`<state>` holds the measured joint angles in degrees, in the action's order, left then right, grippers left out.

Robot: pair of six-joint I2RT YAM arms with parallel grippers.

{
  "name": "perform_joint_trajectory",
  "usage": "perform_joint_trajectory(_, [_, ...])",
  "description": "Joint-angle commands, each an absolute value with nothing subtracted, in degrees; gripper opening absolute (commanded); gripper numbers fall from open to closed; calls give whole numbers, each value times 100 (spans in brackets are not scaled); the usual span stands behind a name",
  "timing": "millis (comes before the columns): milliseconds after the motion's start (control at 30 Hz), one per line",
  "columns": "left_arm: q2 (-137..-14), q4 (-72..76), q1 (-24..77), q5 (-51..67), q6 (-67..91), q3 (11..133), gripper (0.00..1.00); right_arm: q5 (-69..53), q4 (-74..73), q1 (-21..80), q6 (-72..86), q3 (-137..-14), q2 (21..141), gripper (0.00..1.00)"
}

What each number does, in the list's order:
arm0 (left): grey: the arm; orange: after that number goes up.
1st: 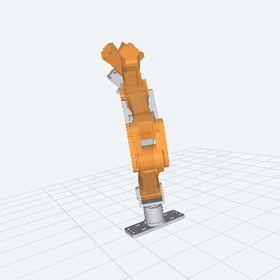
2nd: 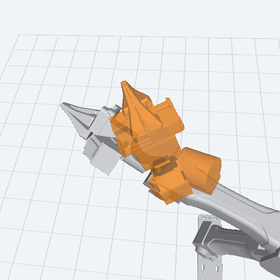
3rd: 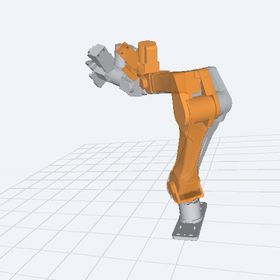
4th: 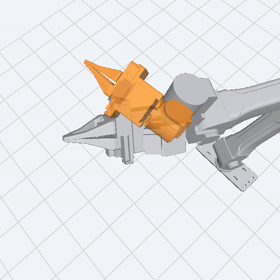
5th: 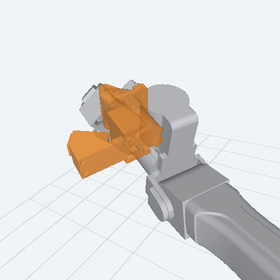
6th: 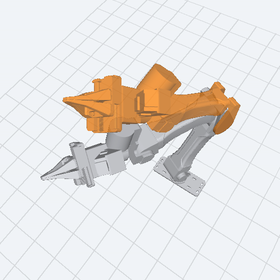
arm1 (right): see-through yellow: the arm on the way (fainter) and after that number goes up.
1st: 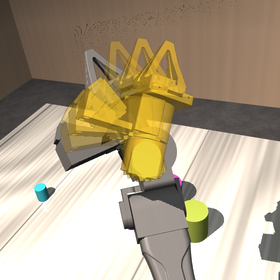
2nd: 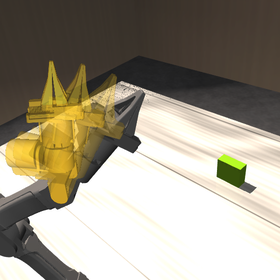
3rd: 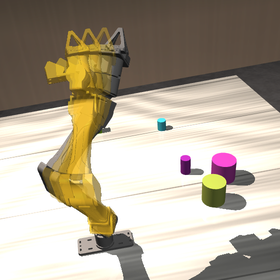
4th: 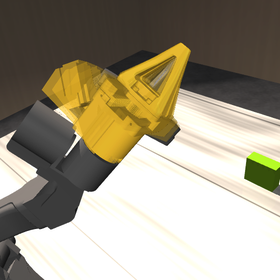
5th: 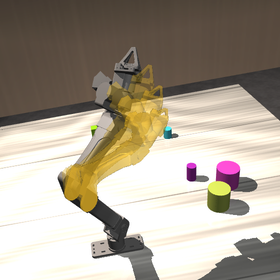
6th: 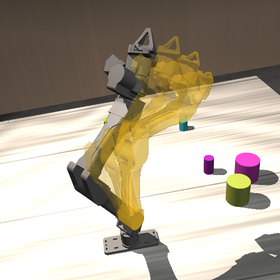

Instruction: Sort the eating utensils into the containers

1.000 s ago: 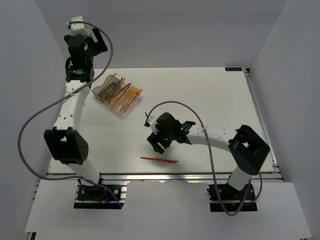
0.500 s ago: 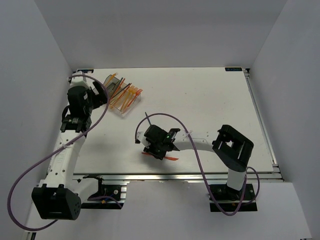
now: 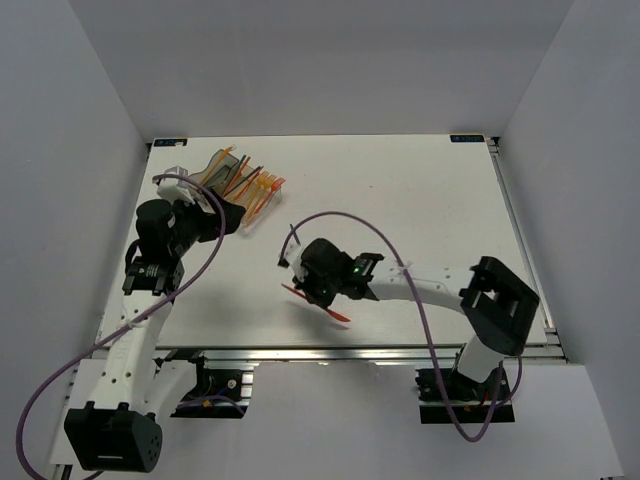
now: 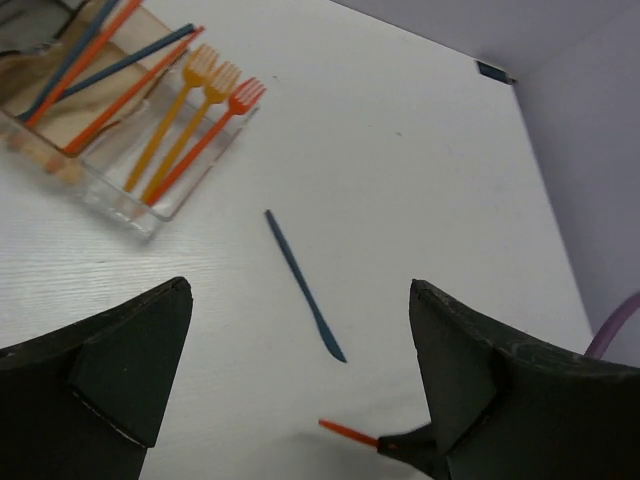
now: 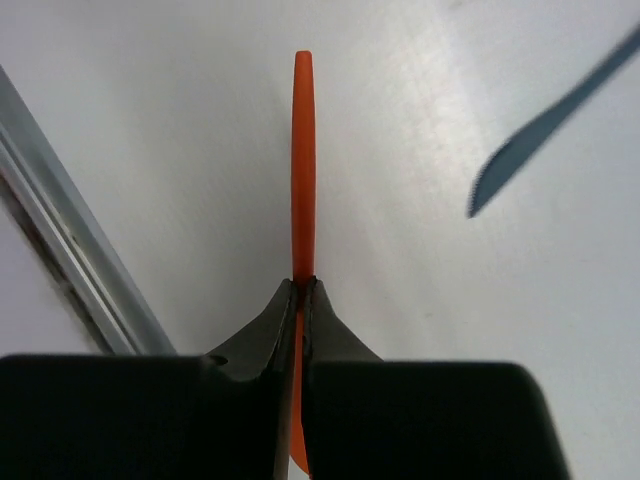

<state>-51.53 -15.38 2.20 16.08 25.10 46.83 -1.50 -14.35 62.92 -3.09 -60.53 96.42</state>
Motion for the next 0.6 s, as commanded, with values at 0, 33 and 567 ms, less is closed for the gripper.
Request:
perform_joint_trajectory(0, [-4887,-977,211,2670,2909,4562,98,-150,-852,5855,648,-6231,8984,0])
perform_joint_trajectory(33, [-4843,-845,220,3029,3162,4405,98,-115,-879,5636,885,-6258,8930,0])
perform_joint_trajectory(567, [-5317,2004,1721,3385,4667,3507,97,-1564,967,4983,3146,-6056,7919,0])
